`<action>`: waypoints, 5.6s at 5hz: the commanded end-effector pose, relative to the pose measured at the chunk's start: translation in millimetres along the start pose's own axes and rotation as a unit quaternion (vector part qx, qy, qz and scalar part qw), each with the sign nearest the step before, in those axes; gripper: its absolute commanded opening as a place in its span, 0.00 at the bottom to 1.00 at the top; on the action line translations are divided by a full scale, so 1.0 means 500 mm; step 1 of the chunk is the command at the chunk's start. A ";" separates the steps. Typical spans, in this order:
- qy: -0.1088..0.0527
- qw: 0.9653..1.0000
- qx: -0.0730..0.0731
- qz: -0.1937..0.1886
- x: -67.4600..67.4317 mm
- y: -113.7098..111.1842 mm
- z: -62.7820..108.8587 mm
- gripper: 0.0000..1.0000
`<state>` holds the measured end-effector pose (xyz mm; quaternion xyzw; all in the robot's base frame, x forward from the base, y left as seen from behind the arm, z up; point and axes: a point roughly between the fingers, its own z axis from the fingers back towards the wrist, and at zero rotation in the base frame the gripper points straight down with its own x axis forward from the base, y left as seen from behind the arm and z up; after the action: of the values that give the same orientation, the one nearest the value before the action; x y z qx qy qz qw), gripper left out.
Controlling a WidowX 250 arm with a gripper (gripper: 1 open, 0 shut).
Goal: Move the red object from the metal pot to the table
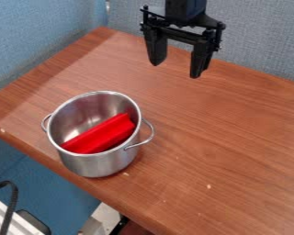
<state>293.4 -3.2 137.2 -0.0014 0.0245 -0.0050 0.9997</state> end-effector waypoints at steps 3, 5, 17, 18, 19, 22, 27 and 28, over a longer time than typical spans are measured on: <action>-0.023 0.999 0.000 0.043 -0.107 0.071 -0.008 1.00; -0.054 0.998 0.021 0.027 -0.162 0.142 -0.026 1.00; -0.063 0.995 0.017 0.072 -0.165 0.188 -0.100 1.00; -0.062 0.995 0.017 0.075 -0.165 0.189 -0.100 1.00; -0.062 0.995 0.017 0.077 -0.164 0.190 -0.100 1.00; -0.061 0.995 0.017 0.083 -0.164 0.192 -0.100 1.00; -0.059 0.994 0.017 0.090 -0.163 0.196 -0.101 1.00; -0.059 0.994 0.016 0.090 -0.162 0.196 -0.102 1.00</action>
<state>205.2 88.7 82.6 0.0099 -0.0193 0.0777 0.9967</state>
